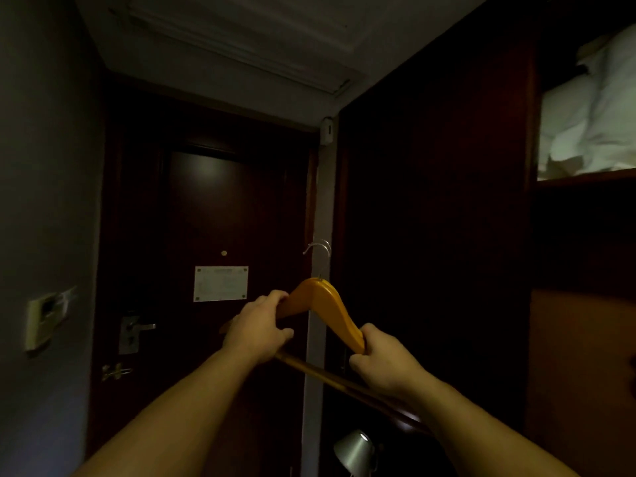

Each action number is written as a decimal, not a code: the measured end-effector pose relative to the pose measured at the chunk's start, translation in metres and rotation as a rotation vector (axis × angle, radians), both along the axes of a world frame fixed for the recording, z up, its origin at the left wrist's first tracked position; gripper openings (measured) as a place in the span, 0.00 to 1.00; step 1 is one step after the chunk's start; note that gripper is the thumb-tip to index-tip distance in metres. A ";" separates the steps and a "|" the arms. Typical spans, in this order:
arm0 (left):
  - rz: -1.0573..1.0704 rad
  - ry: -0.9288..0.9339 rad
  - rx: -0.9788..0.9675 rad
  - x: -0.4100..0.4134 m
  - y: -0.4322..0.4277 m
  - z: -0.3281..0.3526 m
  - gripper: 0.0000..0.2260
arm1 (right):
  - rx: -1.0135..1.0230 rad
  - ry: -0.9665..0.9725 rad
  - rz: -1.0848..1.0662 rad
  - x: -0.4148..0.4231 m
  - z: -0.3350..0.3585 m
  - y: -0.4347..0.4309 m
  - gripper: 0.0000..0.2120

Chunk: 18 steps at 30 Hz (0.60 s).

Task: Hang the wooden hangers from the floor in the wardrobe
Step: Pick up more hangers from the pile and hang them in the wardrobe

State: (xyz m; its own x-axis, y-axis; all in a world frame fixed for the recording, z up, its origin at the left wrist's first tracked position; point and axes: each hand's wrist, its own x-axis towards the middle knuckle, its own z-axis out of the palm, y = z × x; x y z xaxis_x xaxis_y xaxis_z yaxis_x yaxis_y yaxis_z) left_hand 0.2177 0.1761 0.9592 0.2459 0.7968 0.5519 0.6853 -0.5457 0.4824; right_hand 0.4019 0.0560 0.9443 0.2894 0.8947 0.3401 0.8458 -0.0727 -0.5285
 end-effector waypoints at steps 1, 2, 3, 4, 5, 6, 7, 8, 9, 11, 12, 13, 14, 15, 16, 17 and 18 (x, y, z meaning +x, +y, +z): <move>-0.003 0.001 0.012 0.002 0.000 0.001 0.31 | 0.002 -0.005 -0.012 0.002 0.002 -0.003 0.08; -0.010 0.003 0.020 0.005 0.000 0.002 0.30 | 0.003 -0.007 -0.023 0.004 0.003 -0.005 0.08; -0.020 0.004 0.028 0.008 0.000 0.003 0.28 | 0.002 -0.008 -0.033 0.006 0.005 -0.008 0.09; -0.029 0.004 0.039 0.010 0.001 0.003 0.27 | 0.000 -0.008 -0.039 0.007 0.007 -0.010 0.09; -0.036 -0.001 0.051 0.013 0.001 0.004 0.26 | -0.003 -0.004 -0.041 0.009 0.010 -0.013 0.09; -0.043 -0.008 0.061 0.016 0.001 0.004 0.25 | -0.003 0.003 -0.038 0.011 0.011 -0.015 0.09; -0.048 -0.013 0.069 0.019 0.001 0.005 0.24 | -0.004 0.009 -0.037 0.013 0.013 -0.017 0.09; -0.053 -0.016 0.074 0.022 0.001 0.005 0.24 | -0.005 0.013 -0.040 0.015 0.014 -0.020 0.09; -0.061 -0.017 0.078 0.025 0.001 0.006 0.23 | -0.006 0.014 -0.045 0.017 0.015 -0.022 0.09; -0.082 0.001 0.079 0.031 0.001 0.008 0.22 | -0.011 0.020 -0.057 0.020 0.017 -0.025 0.10; -0.095 0.012 0.077 0.035 0.000 0.010 0.22 | -0.013 0.022 -0.065 0.023 0.018 -0.027 0.10; -0.109 0.023 0.073 0.039 0.000 0.012 0.23 | -0.014 0.021 -0.074 0.026 0.019 -0.030 0.10; -0.122 0.028 0.070 0.044 -0.001 0.015 0.23 | -0.014 0.024 -0.083 0.030 0.021 -0.033 0.09; -0.134 0.032 0.063 0.049 -0.002 0.017 0.23 | -0.014 0.033 -0.089 0.035 0.023 -0.037 0.09; -0.148 0.035 0.060 0.055 -0.004 0.019 0.24 | -0.016 0.042 -0.093 0.040 0.024 -0.041 0.09; -0.164 0.039 0.066 0.062 -0.006 0.021 0.24 | -0.018 0.048 -0.098 0.046 0.026 -0.045 0.09; -0.183 0.042 0.075 0.070 -0.008 0.022 0.24 | -0.020 0.050 -0.104 0.053 0.027 -0.051 0.08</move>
State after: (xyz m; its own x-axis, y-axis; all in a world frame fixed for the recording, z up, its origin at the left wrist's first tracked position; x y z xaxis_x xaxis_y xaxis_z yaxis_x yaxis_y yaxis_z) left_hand 0.2872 0.1685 0.9810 0.4069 0.6933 0.5947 0.5895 -0.6967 0.4088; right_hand 0.4547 0.0052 0.9715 0.3974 0.8653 0.3055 0.8056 -0.1695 -0.5677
